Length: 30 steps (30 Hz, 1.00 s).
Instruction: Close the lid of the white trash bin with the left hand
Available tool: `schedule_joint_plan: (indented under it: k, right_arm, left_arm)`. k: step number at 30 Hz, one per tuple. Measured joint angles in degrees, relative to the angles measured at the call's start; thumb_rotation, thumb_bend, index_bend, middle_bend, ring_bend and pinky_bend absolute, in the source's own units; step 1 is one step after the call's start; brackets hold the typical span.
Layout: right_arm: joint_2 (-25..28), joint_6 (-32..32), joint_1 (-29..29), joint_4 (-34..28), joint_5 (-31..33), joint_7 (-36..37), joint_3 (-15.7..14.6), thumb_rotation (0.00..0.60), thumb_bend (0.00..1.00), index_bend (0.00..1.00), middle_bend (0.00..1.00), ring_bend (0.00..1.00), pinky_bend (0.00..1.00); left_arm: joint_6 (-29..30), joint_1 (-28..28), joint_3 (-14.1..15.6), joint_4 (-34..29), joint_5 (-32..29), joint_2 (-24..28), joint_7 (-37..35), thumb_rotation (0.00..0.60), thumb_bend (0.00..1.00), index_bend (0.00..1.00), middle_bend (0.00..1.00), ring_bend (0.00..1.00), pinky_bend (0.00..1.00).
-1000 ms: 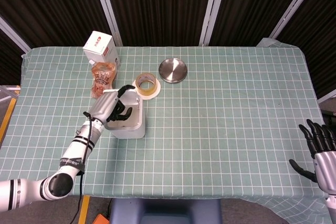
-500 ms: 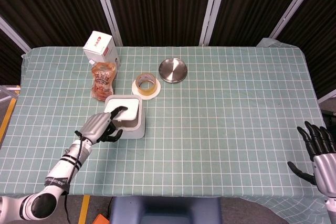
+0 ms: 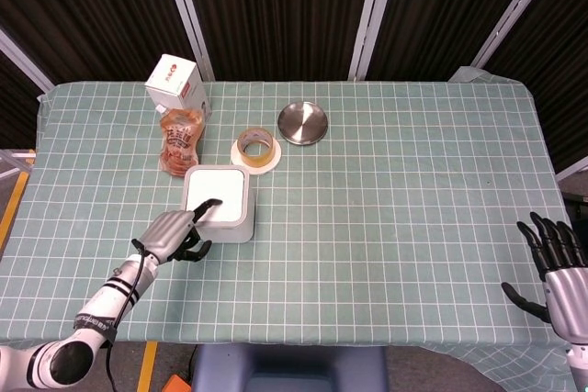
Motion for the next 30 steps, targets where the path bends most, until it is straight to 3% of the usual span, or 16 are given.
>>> schedule_joint_plan:
  k: [6, 10, 12, 13, 14, 16, 18, 19, 21, 24, 30]
  right_arm:
    - [0.2, 0.4, -0.2, -0.1, 0.0, 0.4, 0.1, 0.600, 0.27, 0.00, 0.00, 0.00, 0.00]
    - [0.4, 0.6, -0.3, -0.1, -0.3, 0.8, -0.1, 0.600, 0.27, 0.00, 0.00, 0.00, 0.00]
    - [0.5, 0.8, -0.4, -0.2, -0.3, 1.0, -0.1, 0.600, 0.27, 0.00, 0.00, 0.00, 0.00]
    - [0.6, 0.9, -0.5, -0.2, -0.2, 1.1, 0.0, 0.600, 0.27, 0.00, 0.00, 0.00, 0.00]
    - [0.7, 1.0, -0.6, -0.3, -0.1, 1.1, 0.0, 0.600, 0.27, 0.00, 0.00, 0.00, 0.00]
    - [0.7, 0.9, -0.6, -0.3, 0.0, 1.1, 0.0, 0.600, 0.27, 0.00, 0.00, 0.00, 0.00]
    - [0.7, 0.7, -0.6, -0.4, -0.1, 0.9, -0.1, 0.600, 0.27, 0.00, 0.00, 0.00, 0.00]
    - [0.7, 0.6, -0.6, -0.4, -0.2, 0.7, -0.2, 0.600, 0.27, 0.00, 0.00, 0.00, 0.00]
    - [0.7, 0.3, -0.5, -0.6, -0.4, 0.4, -0.4, 0.600, 0.27, 0.00, 0.00, 0.00, 0.00]
    - [0.7, 0.2, -0.6, -0.8, -0.4, 0.3, -0.5, 0.600, 0.27, 0.00, 0.00, 0.00, 0.00]
    - [0.5, 0.0, -0.6, -0.8, 0.5, -0.2, -0.1, 0.600, 0.27, 0.00, 0.00, 0.00, 0.00]
  left_arm:
    - [0.4, -0.4, 0.6, -0.8, 0.8, 0.9, -0.5, 0.600, 0.50, 0.07, 1.00, 1.00, 1.00]
    - [5.3, 2.9, 0.6, -2.9, 9.9, 1.6, -2.3, 0.600, 0.50, 0.01, 0.96, 0.97, 1.00]
    - [8.2, 5.5, 1.3, -3.9, 17.3, 2.4, -3.4, 0.600, 0.50, 0.00, 0.85, 0.86, 1.00]
    - [9.4, 6.8, 1.9, -4.2, 20.8, 2.9, -3.8, 0.600, 0.50, 0.00, 0.73, 0.71, 0.94]
    - [11.1, 8.6, 3.0, -4.6, 25.9, 3.7, -4.3, 0.600, 0.49, 0.00, 0.67, 0.64, 0.89]
    - [13.8, 11.7, 5.1, -4.7, 33.7, 5.1, -5.0, 0.600, 0.49, 0.00, 0.38, 0.30, 0.48]
    - [17.7, 16.0, 8.1, -3.7, 42.9, 6.4, -5.7, 0.600, 0.48, 0.00, 0.18, 0.10, 0.23]
    - [19.9, 18.2, 9.4, -2.8, 46.7, 6.7, -5.8, 0.600, 0.47, 0.00, 0.09, 0.03, 0.15]
    - [26.0, 23.8, 12.0, 0.5, 53.8, 6.6, -5.8, 0.600, 0.47, 0.00, 0.01, 0.00, 0.11]
    - [35.9, 31.9, 14.3, 7.0, 59.2, 4.7, -5.1, 0.600, 0.46, 0.01, 0.00, 0.00, 0.10]
    - [49.7, 44.9, 16.4, 19.5, 58.9, -2.8, -6.1, 0.600, 0.46, 0.02, 0.00, 0.00, 0.08]
